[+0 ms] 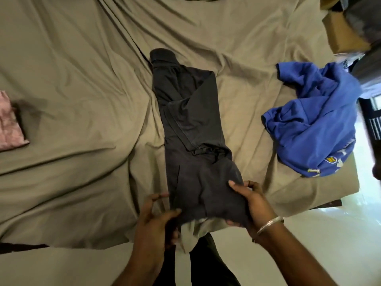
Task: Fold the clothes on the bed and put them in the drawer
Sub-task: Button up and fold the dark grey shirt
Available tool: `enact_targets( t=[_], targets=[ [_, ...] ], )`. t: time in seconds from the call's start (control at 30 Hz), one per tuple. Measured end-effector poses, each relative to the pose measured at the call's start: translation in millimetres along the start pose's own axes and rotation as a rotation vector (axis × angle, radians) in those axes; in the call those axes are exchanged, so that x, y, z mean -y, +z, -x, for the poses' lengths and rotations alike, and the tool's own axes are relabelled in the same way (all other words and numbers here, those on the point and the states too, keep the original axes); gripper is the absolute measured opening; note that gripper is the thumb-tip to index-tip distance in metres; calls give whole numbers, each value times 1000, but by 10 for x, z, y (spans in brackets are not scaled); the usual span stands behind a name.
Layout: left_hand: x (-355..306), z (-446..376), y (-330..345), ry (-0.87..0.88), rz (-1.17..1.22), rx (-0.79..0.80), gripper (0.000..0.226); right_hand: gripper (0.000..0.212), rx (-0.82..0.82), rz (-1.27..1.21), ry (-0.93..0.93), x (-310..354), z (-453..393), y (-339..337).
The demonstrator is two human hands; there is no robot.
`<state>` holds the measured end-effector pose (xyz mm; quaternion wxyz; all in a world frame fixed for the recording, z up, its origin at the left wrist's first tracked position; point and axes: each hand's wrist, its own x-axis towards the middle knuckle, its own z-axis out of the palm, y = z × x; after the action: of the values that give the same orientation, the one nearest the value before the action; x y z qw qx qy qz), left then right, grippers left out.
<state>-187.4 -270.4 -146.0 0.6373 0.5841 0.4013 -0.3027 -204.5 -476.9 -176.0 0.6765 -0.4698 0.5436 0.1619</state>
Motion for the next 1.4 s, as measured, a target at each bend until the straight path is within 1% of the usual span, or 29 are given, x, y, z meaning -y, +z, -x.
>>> enact_targets(
  t=[0.07,0.13,0.2,0.23,0.27,0.3,0.33,0.37,0.4,0.43,0.47,0.5,0.53,0.6,0.7,0.77,0.83,0.87,0.93,0.97,1.0,1.07,1.1,1.13,1.2,1.23,1.27,1.33,1.4],
  targets=[
    [-343,-64,165,42,96,43,19,33,87,-84,102,304,-46,137],
    [-704,-269,372,-17,259,42,15,26,145,-204,129,607,-135,296],
    [-1045,-550,546,-76,463,59,15,22,170,-300,86,843,-258,444],
    [-1166,-698,604,-51,488,85,15,20,161,-308,41,918,-338,506],
    [-1238,-857,647,-3,460,112,15,20,105,-258,-44,946,-440,539],
    [-1246,-1022,671,81,391,93,16,21,-9,-121,-177,935,-563,564],
    [-1218,-1155,677,185,293,32,18,24,-145,84,-343,883,-684,570],
    [-1124,-1272,660,315,123,-69,19,32,-273,296,-499,809,-768,579],
    [-990,-1346,624,416,-45,-175,19,44,-349,473,-617,725,-788,613],
    [-833,-1336,610,478,-172,-245,21,55,-385,612,-681,623,-821,657],
    [-657,-1322,605,494,-266,-274,23,63,-401,695,-710,514,-848,709],
    [-491,-1275,605,489,-316,-265,25,67,-422,748,-722,417,-872,763],
    [-342,-1276,604,499,-337,-256,28,65,-456,772,-740,340,-911,822],
    [-166,-1274,610,565,-353,-280,25,55,-529,734,-812,276,-999,894],
    [-147,-1323,613,576,-240,-451,10,43,-574,590,-1015,252,-1079,884],
    [-149,-1245,607,574,-139,-539,7,34,-573,541,-1100,231,-1009,840],
    [-114,-1175,575,544,-128,-569,5,32,-556,521,-1052,171,-968,795],
    [-82,-1186,544,498,-155,-561,5,34,-535,540,-983,127,-977,774],
    [-29,-1273,482,377,-212,-492,14,35,-485,599,-843,64,-1002,726],
    [-59,-1309,463,360,-220,-448,17,35,-481,606,-832,88,-999,724],
    [-109,-1337,457,384,-224,-424,18,35,-490,595,-868,141,-986,719],
    [-311,-1396,484,536,-285,-424,23,41,-506,542,-951,353,-965,762],
    [-433,-1451,510,603,-329,-407,29,46,-487,528,-945,484,-973,812],
    [-570,-1497,561,635,-368,-377,34,49,-454,536,-912,606,-1001,879],
    [-805,-1605,690,591,-453,-313,39,47,-408,658,-862,782,-1091,1039],
    [-880,-1663,747,592,-524,-318,38,43,-404,724,-877,825,-1150,1107],
    [-911,-1708,781,630,-592,-343,34,38,-403,761,-901,851,-1210,1151],
    [-915,-1792,782,741,-660,-415,31,34,-426,740,-920,891,-1343,1117],
    [-871,-1861,726,800,-668,-470,37,34,-469,687,-891,921,-1478,999]
  ],
)
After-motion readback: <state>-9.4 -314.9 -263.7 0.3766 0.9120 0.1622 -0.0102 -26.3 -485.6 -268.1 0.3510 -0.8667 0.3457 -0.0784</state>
